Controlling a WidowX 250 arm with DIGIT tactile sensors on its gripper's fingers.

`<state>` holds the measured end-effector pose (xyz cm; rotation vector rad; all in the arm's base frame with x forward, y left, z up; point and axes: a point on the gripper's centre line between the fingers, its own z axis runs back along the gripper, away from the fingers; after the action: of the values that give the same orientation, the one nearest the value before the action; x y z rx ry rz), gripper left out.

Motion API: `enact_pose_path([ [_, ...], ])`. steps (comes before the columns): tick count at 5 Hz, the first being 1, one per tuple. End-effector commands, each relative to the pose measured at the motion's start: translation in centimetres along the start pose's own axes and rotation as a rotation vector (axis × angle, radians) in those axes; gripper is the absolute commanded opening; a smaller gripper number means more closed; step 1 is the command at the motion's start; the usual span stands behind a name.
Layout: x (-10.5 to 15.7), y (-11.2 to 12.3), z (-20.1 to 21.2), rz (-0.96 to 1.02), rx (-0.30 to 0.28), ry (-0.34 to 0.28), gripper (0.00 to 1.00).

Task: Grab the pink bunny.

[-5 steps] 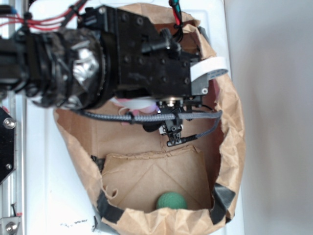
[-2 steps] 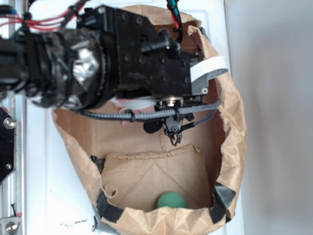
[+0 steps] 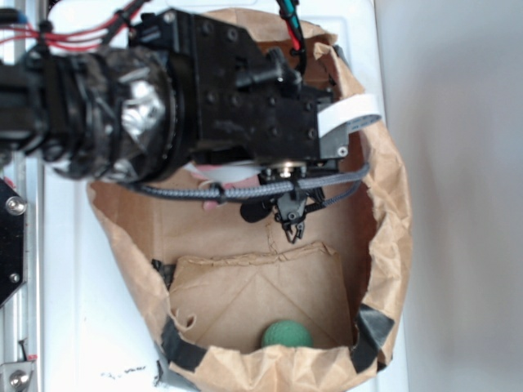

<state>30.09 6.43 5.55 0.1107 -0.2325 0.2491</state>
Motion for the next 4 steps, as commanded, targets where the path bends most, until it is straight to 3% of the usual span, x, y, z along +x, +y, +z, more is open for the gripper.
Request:
enact_pose_path([
  [1,1.0,0.9,1.2,0.007,0.007,-0.043,1.0],
  [4,0.6,0.5,0.1,-0.006,0.022,-0.053,1.0],
])
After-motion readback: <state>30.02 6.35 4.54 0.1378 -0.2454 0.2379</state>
